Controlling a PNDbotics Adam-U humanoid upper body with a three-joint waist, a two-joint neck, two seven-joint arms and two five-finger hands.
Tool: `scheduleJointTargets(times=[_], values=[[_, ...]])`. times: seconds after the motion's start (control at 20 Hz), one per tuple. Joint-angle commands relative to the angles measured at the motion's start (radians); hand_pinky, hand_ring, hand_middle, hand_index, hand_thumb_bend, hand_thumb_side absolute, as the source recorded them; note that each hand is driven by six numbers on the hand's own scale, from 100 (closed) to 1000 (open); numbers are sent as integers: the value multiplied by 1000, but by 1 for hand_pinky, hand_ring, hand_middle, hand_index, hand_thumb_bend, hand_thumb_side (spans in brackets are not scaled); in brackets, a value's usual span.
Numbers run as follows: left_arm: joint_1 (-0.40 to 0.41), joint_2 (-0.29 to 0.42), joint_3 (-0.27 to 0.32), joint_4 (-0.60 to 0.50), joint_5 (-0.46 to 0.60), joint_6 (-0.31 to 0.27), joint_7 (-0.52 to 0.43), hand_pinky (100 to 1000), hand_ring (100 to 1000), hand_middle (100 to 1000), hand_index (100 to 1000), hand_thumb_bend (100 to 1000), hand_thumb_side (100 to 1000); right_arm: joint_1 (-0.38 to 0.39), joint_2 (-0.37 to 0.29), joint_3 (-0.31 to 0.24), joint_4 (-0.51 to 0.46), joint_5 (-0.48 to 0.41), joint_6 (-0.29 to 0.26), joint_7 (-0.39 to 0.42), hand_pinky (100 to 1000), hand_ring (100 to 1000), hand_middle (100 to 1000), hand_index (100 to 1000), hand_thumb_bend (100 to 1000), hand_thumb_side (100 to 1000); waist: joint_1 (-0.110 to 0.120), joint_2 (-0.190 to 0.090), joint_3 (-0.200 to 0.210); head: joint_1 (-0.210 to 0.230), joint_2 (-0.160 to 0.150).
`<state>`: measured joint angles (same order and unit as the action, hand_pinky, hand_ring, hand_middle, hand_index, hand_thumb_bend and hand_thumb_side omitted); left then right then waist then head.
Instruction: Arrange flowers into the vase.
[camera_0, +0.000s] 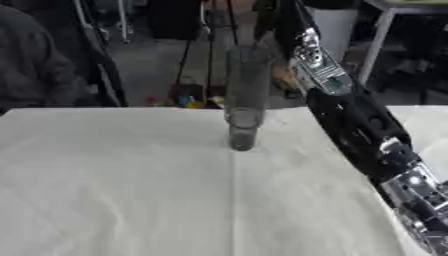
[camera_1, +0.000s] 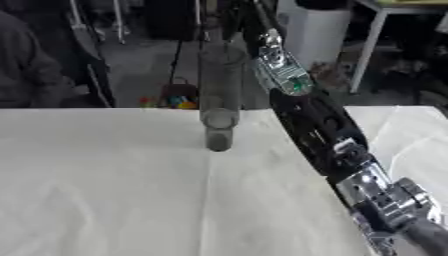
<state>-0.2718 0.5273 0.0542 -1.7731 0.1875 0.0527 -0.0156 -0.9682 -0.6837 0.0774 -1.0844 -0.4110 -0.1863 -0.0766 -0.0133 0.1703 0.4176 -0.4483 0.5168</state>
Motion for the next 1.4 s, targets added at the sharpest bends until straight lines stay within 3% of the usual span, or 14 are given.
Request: scheduleJointTargets(times=[0.05, 0.35, 0.65, 0.95, 1.0, 1.1, 1.4], values=[[-6, 22, 14, -15, 1, -1, 4, 689, 680, 743, 585, 964, 729, -18, -39, -9, -17, 2, 6, 0, 246, 244, 255, 415, 100, 939, 5, -14, -1, -3, -7], [0, 26, 17, -14, 0, 0, 7, 688, 679, 742, 584, 965, 729, -17, -46, -7, -2, 6, 76, 1, 267, 241, 245, 412, 100, 1000, 2, -20, -11, 0, -2], [5, 29, 18, -13, -2, 0, 8, 688, 679, 742, 584, 966, 729, -20, -58, -2, -7, 40, 200, 92, 314, 262, 268, 432, 100, 1000, 0, -29, -24, 4, 5], [7, 29, 19, -12, -3, 0, 9, 687, 679, 742, 584, 968, 729, -17, -58, 0, -10, 116, 229, 178, 516, 380, 385, 548, 100, 1000, 2, -31, -24, 2, 7], [7, 28, 19, -12, -3, 0, 9, 687, 679, 742, 584, 968, 730, -17, -58, -1, -10, 127, 229, 189, 679, 428, 422, 582, 100, 1000, 2, -31, -24, 2, 7], [7, 28, 18, -12, -3, 1, 8, 687, 679, 742, 583, 970, 730, -18, -58, -3, -10, 149, 226, 205, 826, 489, 469, 607, 100, 1000, 2, -31, -23, 3, 7], [8, 28, 19, -12, -4, 3, 7, 687, 678, 742, 583, 971, 731, -17, -59, -6, -8, 200, 225, 226, 918, 543, 512, 608, 100, 1000, 0, -30, -23, 3, 8]])
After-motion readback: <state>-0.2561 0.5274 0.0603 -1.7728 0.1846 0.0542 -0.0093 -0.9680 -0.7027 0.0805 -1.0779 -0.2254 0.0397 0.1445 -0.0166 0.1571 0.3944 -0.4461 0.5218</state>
